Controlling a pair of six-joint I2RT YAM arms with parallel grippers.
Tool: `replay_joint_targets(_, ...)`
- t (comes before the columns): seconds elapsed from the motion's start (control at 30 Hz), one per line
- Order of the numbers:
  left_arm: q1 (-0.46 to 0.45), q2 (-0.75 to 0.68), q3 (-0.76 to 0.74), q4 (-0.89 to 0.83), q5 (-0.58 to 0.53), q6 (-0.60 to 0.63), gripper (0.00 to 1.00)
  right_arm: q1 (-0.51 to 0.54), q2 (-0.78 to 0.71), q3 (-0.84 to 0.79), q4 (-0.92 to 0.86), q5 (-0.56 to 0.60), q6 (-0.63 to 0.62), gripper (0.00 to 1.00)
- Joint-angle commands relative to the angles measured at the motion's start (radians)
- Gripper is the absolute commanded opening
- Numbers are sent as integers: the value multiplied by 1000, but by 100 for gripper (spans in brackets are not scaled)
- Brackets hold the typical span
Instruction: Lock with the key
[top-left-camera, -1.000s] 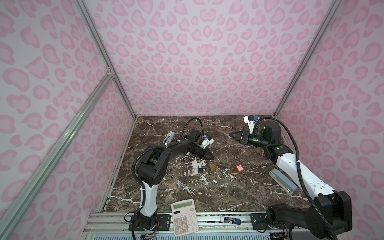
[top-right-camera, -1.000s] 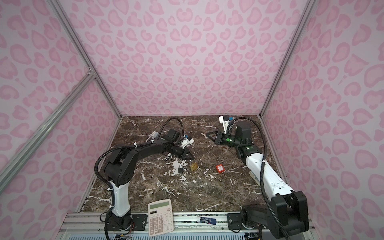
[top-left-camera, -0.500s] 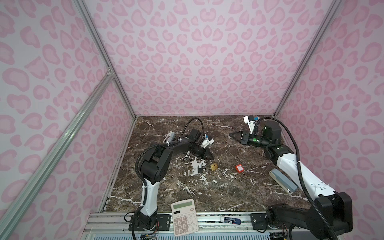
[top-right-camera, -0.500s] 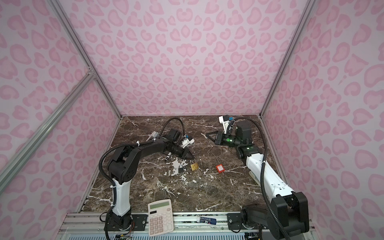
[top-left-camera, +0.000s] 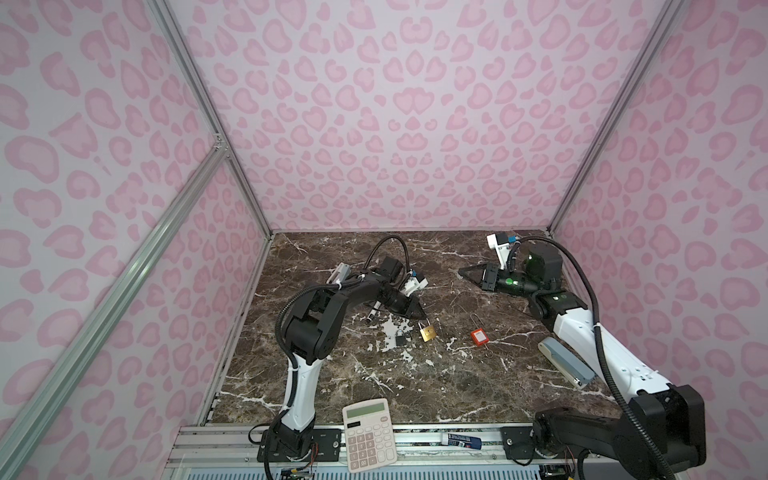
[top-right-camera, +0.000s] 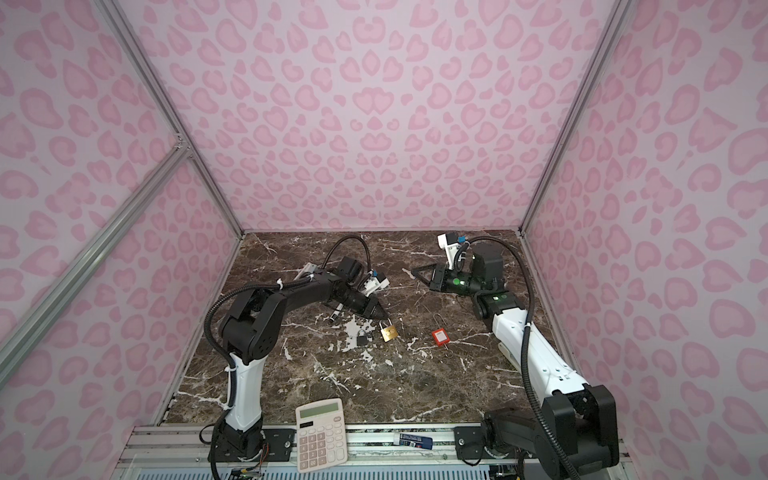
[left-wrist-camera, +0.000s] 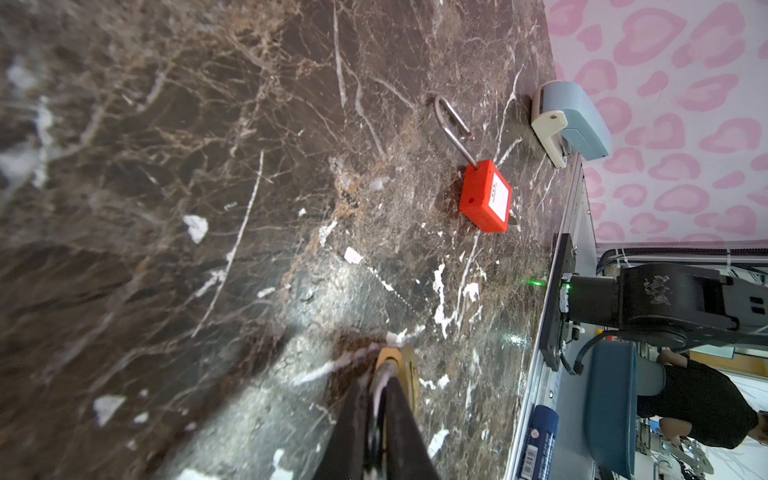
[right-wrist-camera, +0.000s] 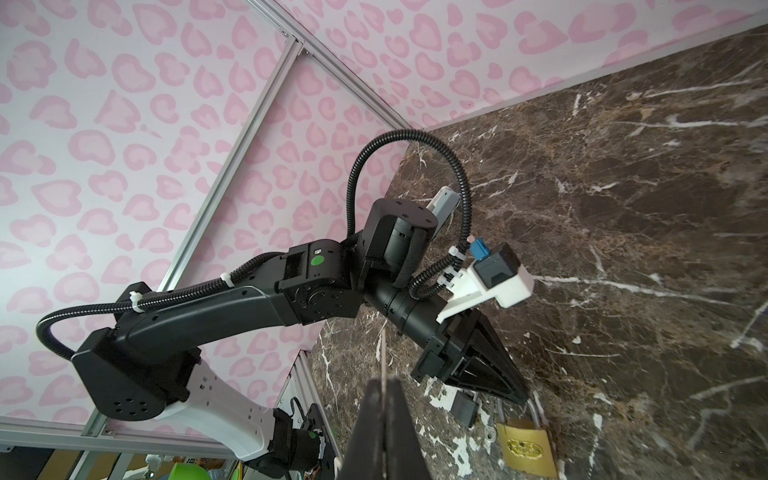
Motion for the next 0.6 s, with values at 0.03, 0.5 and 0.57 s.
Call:
replay_joint_targets(0.03, 4, 15, 22, -26, 10, 24, 17, 1, -5, -11, 15, -11, -6, 0)
replay_joint_targets(0.5, 5, 45, 68, -48, 13, 29, 24, 0, -25, -25, -8, -6, -17, 0)
replay_joint_targets(0.57, 5, 52, 76, -46, 20, 28, 24, 0, -30, -31, -10, -6, -19, 0)
